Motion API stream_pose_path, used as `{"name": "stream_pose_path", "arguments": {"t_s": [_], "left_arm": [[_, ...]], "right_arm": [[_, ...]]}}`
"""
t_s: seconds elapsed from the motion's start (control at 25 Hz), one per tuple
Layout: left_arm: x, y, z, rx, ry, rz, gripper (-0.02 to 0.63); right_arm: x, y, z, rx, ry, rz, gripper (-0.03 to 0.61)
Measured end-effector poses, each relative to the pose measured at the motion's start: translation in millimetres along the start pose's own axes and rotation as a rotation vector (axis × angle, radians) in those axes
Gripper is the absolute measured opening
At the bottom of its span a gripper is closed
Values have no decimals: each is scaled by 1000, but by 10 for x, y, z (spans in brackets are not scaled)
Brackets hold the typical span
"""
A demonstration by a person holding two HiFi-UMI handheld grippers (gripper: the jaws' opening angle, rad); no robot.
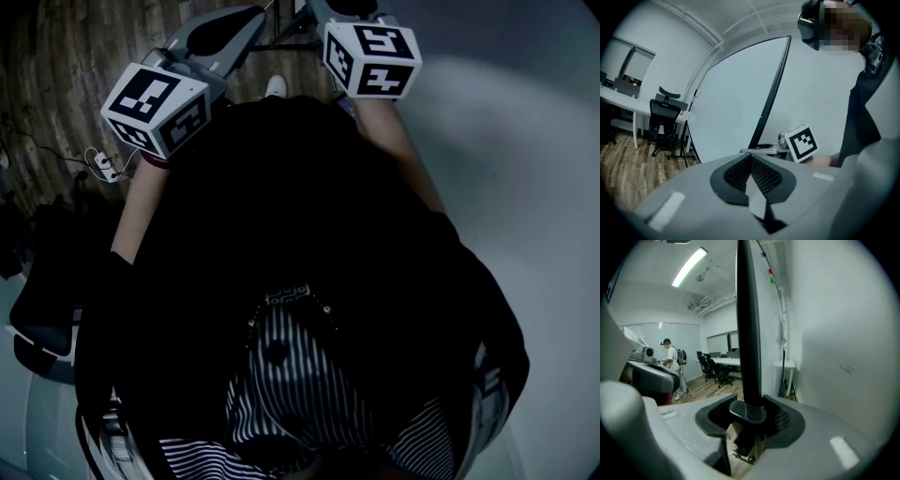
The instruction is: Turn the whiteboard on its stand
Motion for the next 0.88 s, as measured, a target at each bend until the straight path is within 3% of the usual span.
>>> {"name": "stream_pose_path", "arguments": {"t_s": [0.48, 0.88], "left_arm": [[-22, -67, 15, -3, 34, -6, 3], [-16, -96, 46, -1, 62, 3, 3]], "right_arm": [[-218, 50, -244, 0, 6, 26, 175], [-460, 154, -547, 39, 70, 56, 170]]}}
Point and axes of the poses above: the fingertips, and each gripper's own axes: x forward along the fingers, z to its left, y out of its underside, the point moved 4 cm from there along -x, backward along the fingers, and after that the axes turned 3 degrees about z, right-handed, at the moved point
